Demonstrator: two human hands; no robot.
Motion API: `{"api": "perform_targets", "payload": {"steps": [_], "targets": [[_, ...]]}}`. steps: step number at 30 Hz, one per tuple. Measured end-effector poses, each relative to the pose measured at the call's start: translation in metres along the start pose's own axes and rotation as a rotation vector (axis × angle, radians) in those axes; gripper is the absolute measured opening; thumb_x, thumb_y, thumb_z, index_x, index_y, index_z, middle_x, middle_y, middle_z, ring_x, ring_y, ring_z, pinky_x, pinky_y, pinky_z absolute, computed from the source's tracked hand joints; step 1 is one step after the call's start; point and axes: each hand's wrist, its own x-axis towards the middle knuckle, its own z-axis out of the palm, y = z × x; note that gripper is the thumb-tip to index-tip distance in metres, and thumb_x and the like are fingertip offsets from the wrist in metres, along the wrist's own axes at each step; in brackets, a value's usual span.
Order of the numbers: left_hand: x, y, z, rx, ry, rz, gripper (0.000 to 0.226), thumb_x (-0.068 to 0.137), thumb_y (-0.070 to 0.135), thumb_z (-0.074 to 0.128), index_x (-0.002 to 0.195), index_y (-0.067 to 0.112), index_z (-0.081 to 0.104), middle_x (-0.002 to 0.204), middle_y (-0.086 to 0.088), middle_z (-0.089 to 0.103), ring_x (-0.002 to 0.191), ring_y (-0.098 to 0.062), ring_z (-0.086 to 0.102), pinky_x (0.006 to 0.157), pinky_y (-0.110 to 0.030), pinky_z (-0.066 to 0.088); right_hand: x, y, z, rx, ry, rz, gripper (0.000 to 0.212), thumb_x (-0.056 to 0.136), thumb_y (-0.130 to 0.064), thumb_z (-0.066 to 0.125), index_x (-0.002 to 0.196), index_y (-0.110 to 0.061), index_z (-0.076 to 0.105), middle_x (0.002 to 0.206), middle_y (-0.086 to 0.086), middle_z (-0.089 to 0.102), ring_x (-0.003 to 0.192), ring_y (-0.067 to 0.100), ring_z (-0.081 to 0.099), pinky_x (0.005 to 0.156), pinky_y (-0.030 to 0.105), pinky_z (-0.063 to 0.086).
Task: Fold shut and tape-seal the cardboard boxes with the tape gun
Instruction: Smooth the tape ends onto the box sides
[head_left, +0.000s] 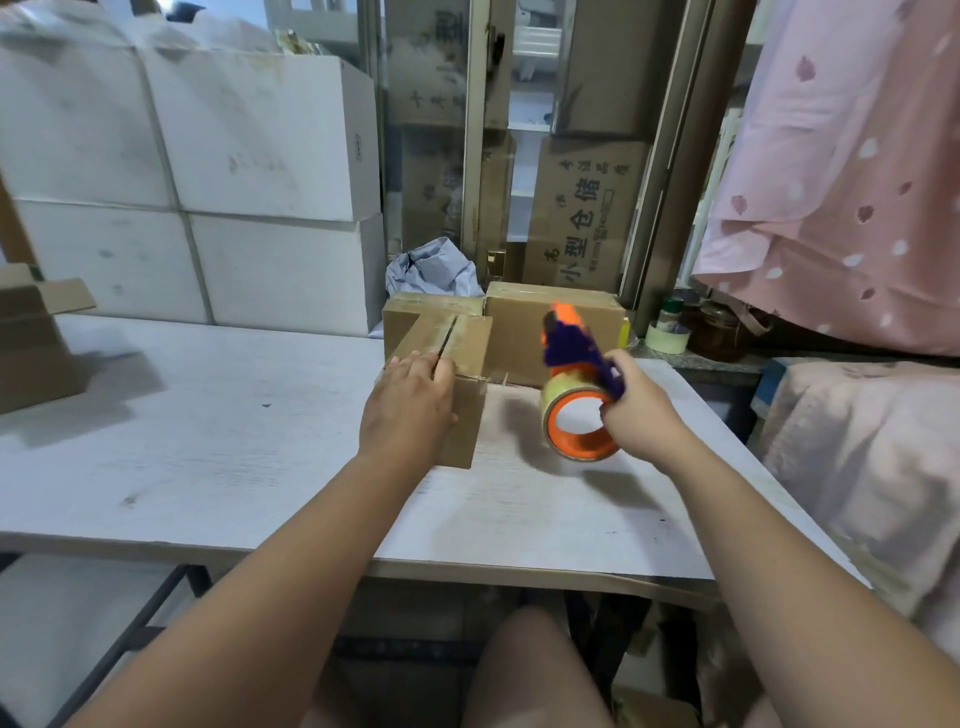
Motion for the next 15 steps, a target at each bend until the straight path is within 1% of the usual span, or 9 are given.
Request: {"api": "perform_targets", "payload": {"steps": [1, 3, 6, 8, 9, 11, 13, 15], "targets": [[0.000, 0.001, -0.001, -0.006, 0.003, -0.001, 0.044, 0.089, 0.028, 0.061, 0.126, 0.014, 0.042, 0.140, -0.004, 0.043, 0.130, -0.021, 0.037, 0.111, -0.030, 0.023, -0.001, 0.001, -0.004, 0.050, 0.008, 0.009, 0.047, 0.082, 0.011, 0.046, 0.109, -0.026, 0.042, 0.103, 0.006, 0.054, 0.091, 0.028, 0.050, 0.061, 0.031, 0.040], [0.000, 0.002, -0.002, -0.014, 0.009, -0.002, 0.041, 0.089, 0.026, 0.061, 0.124, 0.014, 0.043, 0.138, -0.004, 0.044, 0.127, -0.021, 0.039, 0.109, -0.030, 0.026, -0.002, -0.001, -0.006, -0.012, 0.006, -0.042, 0.048, 0.081, 0.012, 0.048, 0.110, -0.026, 0.041, 0.101, 0.006, 0.053, 0.088, 0.027, 0.049, 0.058, 0.029, 0.037], [0.000, 0.001, -0.004, -0.014, 0.018, -0.002, 0.040, 0.090, 0.026, 0.060, 0.124, 0.014, 0.043, 0.138, -0.004, 0.045, 0.126, -0.021, 0.039, 0.108, -0.030, 0.027, -0.002, -0.006, -0.004, -0.330, 0.005, -0.141, 0.043, 0.079, 0.005, 0.048, 0.103, -0.028, 0.035, 0.095, 0.006, 0.050, 0.082, 0.028, 0.048, 0.060, 0.032, 0.034], [0.000, 0.002, -0.004, -0.015, 0.020, -0.007, 0.039, 0.091, 0.026, 0.059, 0.124, 0.014, 0.043, 0.137, -0.005, 0.045, 0.126, -0.021, 0.040, 0.106, -0.030, 0.029, -0.004, -0.007, -0.004, -0.570, -0.022, -0.142, 0.037, 0.082, 0.000, 0.046, 0.108, -0.025, 0.035, 0.094, 0.008, 0.047, 0.082, 0.029, 0.047, 0.061, 0.035, 0.037], [0.000, 0.003, -0.005, -0.013, 0.018, -0.011, 0.039, 0.091, 0.026, 0.059, 0.124, 0.014, 0.043, 0.137, -0.005, 0.045, 0.125, -0.021, 0.040, 0.106, -0.031, 0.030, -0.005, -0.008, -0.003, -0.630, -0.046, -0.120, 0.037, 0.084, -0.001, 0.044, 0.112, -0.024, 0.035, 0.094, 0.009, 0.045, 0.082, 0.030, 0.047, 0.063, 0.036, 0.038], [0.001, 0.004, -0.006, -0.009, 0.022, -0.012, 0.039, 0.091, 0.025, 0.059, 0.125, 0.013, 0.043, 0.137, -0.006, 0.045, 0.125, -0.022, 0.040, 0.106, -0.031, 0.030, -0.008, -0.013, 0.000, -0.680, -0.083, -0.093, 0.037, 0.087, -0.003, 0.043, 0.116, -0.023, 0.035, 0.094, 0.010, 0.044, 0.083, 0.030, 0.046, 0.064, 0.036, 0.038], [0.001, 0.005, -0.005, 0.003, 0.007, -0.018, 0.042, 0.091, 0.026, 0.059, 0.127, 0.013, 0.042, 0.137, -0.006, 0.045, 0.125, -0.023, 0.040, 0.106, -0.032, 0.030, -0.008, -0.020, 0.004, -0.734, -0.100, -0.110, 0.038, 0.089, -0.006, 0.044, 0.121, -0.025, 0.035, 0.098, 0.011, 0.044, 0.086, 0.029, 0.046, 0.065, 0.036, 0.039], [0.000, 0.004, -0.005, 0.017, -0.015, -0.005, 0.049, 0.089, 0.031, 0.061, 0.130, 0.016, 0.040, 0.138, -0.007, 0.044, 0.126, -0.024, 0.039, 0.108, -0.033, 0.029, -0.005, -0.028, 0.005, -0.778, -0.121, -0.117, 0.040, 0.091, -0.008, 0.044, 0.125, -0.027, 0.034, 0.103, 0.012, 0.046, 0.088, 0.029, 0.045, 0.067, 0.037, 0.040]]}}
